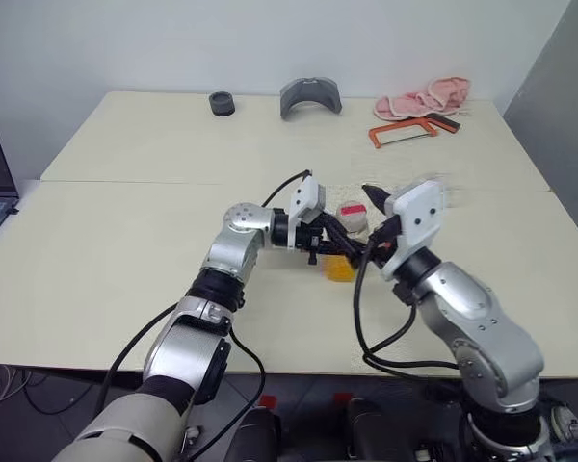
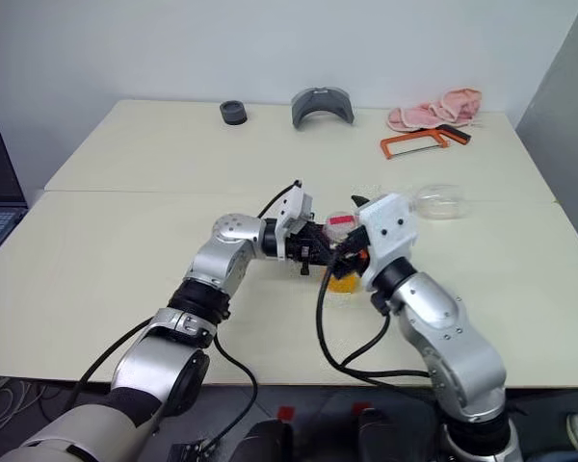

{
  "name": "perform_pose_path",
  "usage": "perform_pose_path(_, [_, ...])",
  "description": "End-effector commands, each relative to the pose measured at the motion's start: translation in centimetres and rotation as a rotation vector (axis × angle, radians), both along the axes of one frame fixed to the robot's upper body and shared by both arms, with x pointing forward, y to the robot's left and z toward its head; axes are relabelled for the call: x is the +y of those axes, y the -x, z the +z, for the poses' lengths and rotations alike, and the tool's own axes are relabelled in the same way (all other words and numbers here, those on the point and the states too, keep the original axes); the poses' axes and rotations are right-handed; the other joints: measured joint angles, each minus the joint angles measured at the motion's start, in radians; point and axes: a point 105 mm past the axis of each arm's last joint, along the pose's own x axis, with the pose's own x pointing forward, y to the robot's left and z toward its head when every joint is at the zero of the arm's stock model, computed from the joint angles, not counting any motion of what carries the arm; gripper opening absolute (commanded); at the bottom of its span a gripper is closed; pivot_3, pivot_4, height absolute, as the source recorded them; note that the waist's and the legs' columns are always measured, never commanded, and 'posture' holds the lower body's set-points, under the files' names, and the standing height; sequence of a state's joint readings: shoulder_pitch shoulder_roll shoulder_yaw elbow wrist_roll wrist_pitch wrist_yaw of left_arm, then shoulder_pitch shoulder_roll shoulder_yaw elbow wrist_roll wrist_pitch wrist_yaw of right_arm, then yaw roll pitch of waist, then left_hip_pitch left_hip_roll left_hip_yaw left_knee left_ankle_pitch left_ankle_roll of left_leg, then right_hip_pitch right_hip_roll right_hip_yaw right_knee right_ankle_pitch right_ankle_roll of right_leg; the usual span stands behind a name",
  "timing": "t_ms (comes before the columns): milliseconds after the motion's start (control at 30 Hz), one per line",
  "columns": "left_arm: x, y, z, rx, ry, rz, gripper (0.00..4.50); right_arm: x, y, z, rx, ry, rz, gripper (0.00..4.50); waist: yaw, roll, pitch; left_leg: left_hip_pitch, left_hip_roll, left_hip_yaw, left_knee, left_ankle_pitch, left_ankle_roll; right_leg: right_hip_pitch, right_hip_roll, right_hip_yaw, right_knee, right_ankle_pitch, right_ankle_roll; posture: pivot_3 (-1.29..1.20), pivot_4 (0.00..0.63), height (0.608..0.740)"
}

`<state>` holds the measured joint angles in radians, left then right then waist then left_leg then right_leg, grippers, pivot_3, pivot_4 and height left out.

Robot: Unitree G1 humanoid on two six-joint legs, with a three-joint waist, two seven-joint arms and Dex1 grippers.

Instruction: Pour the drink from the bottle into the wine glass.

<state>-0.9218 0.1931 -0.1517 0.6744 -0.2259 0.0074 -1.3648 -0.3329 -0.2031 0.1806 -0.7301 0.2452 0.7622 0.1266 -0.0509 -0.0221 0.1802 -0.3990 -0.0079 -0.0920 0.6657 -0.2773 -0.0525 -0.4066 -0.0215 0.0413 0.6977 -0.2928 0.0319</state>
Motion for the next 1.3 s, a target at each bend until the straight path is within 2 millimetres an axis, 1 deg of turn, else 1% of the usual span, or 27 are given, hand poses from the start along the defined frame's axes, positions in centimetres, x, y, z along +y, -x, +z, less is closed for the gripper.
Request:
perform_pose_path(33, [-0.5,0.1,1.4,-0.065,0.017,-0.021,1.77,-0.4,0.0,0.5,-0.026,-0.012,-0.047,4.3,0.0,0.0,0.0,0.0,0.0,0.0,0.0,0.0,0.0,0.0,0.0,0.0,0.0,0.0,0.0,0.0,0.15,0.74])
perform_pose_path(200, [-0.4,0.1,1.4,-0.07,0.014,-0.019,1.77,-0.6,-0.2,0.2,-0.015,-0.027,-0.071,4.3,-0.002,0.0,0.0,0.0,0.0,0.0,0.0,0.0,0.001,0.0,0.0,0.0,0.0,0.0,0.0,0.0,0.15,0.74])
perform_pose_path(300, [-0.3,0.1,1.3,-0.071,0.013,-0.017,1.77,-0.6,-0.2,0.0,-0.003,-0.036,-0.071,3.69,-0.004,0.0,0.0,0.0,0.0,0.0,0.0,-0.001,0.001,0.0,0.0,0.0,0.0,0.0,0.0,0.0,0.15,0.74])
perform_pose_path(333, [-0.3,0.1,1.3,-0.071,0.012,-0.017,1.77,-0.5,-0.2,0.0,-0.003,-0.041,-0.069,3.29,-0.004,0.0,0.0,0.0,0.0,0.0,0.0,-0.001,0.001,0.0,0.0,0.0,0.0,0.0,0.0,0.0,0.15,0.74])
perform_pose_path(367, [-0.3,0.1,1.3,-0.071,0.012,-0.016,1.77,-0.5,-0.2,0.0,-0.003,-0.045,-0.065,3.06,-0.004,0.0,0.0,0.0,0.0,0.0,0.0,-0.001,0.001,0.0,0.0,0.0,0.0,0.0,0.0,0.0,0.15,0.74])
perform_pose_path(433, [-0.2,0.1,1.3,-0.071,0.01,-0.016,1.77,-0.5,-0.1,0.0,-0.006,-0.048,-0.06,2.3,-0.005,0.0,0.0,0.0,0.0,0.0,0.0,-0.001,0.001,0.0,0.0,0.0,0.0,0.0,0.0,0.0,0.15,0.74])
perform_pose_path(467, [-0.2,0.1,1.3,-0.07,0.01,-0.016,1.77,-0.5,-0.1,-0.1,-0.004,-0.046,-0.054,2.0,-0.005,0.0,0.0,0.0,0.0,0.0,0.0,-0.001,0.001,0.0,0.0,0.0,0.0,0.0,0.0,0.0,0.15,0.74])
perform_pose_path(500, [-0.2,0.1,1.3,-0.07,0.009,-0.016,1.77,-0.4,0.0,-0.1,-0.004,-0.043,-0.045,1.88,-0.005,0.0,0.0,0.0,0.0,0.0,0.0,-0.001,0.001,0.0,0.0,0.0,0.0,0.0,0.0,0.0,0.15,0.74])
perform_pose_path(600, [-0.1,0.1,1.3,-0.072,0.006,-0.021,1.77,0.5,0.3,-0.5,0.009,-0.029,0.037,1.89,-0.005,0.0,0.0,0.0,0.0,0.0,0.0,-0.001,0.001,0.0,0.0,0.0,0.0,0.0,0.0,0.0,0.15,0.74])
perform_pose_path(667, [0.0,0.2,1.4,-0.08,-0.003,-0.033,1.77,1.4,0.7,-0.5,-0.002,-0.002,0.17,1.89,-0.005,0.0,0.0,0.0,0.0,0.0,0.0,-0.001,0.001,0.0,0.001,0.0,0.0,0.0,0.0,0.0,0.15,0.74])
perform_pose_path(733, [0.1,0.3,1.6,-0.083,-0.009,-0.046,1.77,2.2,1.2,-0.2,-0.04,0.053,0.374,1.89,-0.006,0.0,0.0,0.0,0.0,0.001,0.0,-0.001,0.002,0.0,0.001,0.0,0.0,0.0,0.0,0.0,0.15,0.74])
perform_pose_path(833, [0.5,0.8,1.6,-0.088,-0.033,-0.085,1.77,2.1,0.2,0.2,-0.022,0.156,0.605,1.89,-0.008,0.0,0.0,0.001,-0.001,0.005,0.0,-0.001,0.003,0.001,0.002,0.0,0.0,0.0,0.0,0.0,0.15,0.74])
perform_pose_path(900, [0.7,1.0,1.6,-0.09,-0.04,-0.1,1.77,1.7,-0.5,0.5,0.033,0.177,0.703,1.89,-0.008,0.0,0.0,0.002,-0.001,0.006,-0.001,-0.001,0.003,0.001,0.003,0.0,0.0,0.0,0.0,0.0,0.15,0.74])
perform_pose_path(1000, [0.7,1.0,1.8,-0.102,-0.041,-0.104,1.75,1.1,-1.3,0.3,0.077,0.216,0.759,1.89,-0.007,0.0,0.0,0.002,0.0,0.006,-0.001,-0.001,0.003,0.001,0.003,-0.001,0.0,0.0,0.0,0.0,0.15,0.74])
perform_pose_path(1033, [0.8,1.0,1.8,-0.104,-0.037,-0.098,1.73,0.8,-1.8,0.5,0.064,0.213,0.716,1.89,-0.007,0.0,0.0,0.002,0.0,0.006,-0.001,-0.001,0.003,0.001,0.003,-0.001,0.0,0.0,0.0,0.0,0.15,0.74])
perform_pose_path(1100, [0.9,0.9,1.8,-0.103,-0.028,-0.081,1.73,0.4,-1.8,0.5,0.051,0.207,0.695,2.62,-0.006,0.0,0.0,0.001,0.001,0.005,-0.001,-0.001,0.003,0.001,0.001,-0.001,0.0,0.0,0.0,0.0,0.15,0.74])
perform_pose_path(1133, [1.0,0.9,1.8,-0.102,-0.027,-0.077,1.73,0.3,-1.7,0.7,0.038,0.195,0.681,2.87,-0.006,0.0,0.0,0.001,0.001,0.005,-0.001,-0.001,0.002,0.0,0.0,-0.001,0.0,0.0,0.0,0.0,0.15,0.74])
perform_pose_path(1233, [1.1,1.0,1.6,-0.1,-0.028,-0.074,1.72,0.2,-0.9,1.4,-0.002,0.18,0.659,3.9,-0.006,0.0,0.0,0.0,0.001,0.004,0.0,-0.001,0.002,0.0,-0.002,0.0,-0.001,0.0,0.0,0.0,0.15,0.74])
perform_pose_path(1300, [1.1,1.0,1.6,-0.099,-0.026,-0.068,1.72,0.0,-0.1,1.7,-0.019,0.175,0.639,4.49,-0.005,0.0,0.0,0.0,0.001,0.002,0.0,-0.001,0.002,0.0,-0.002,0.0,-0.001,0.0,0.0,0.0,0.15,0.74])
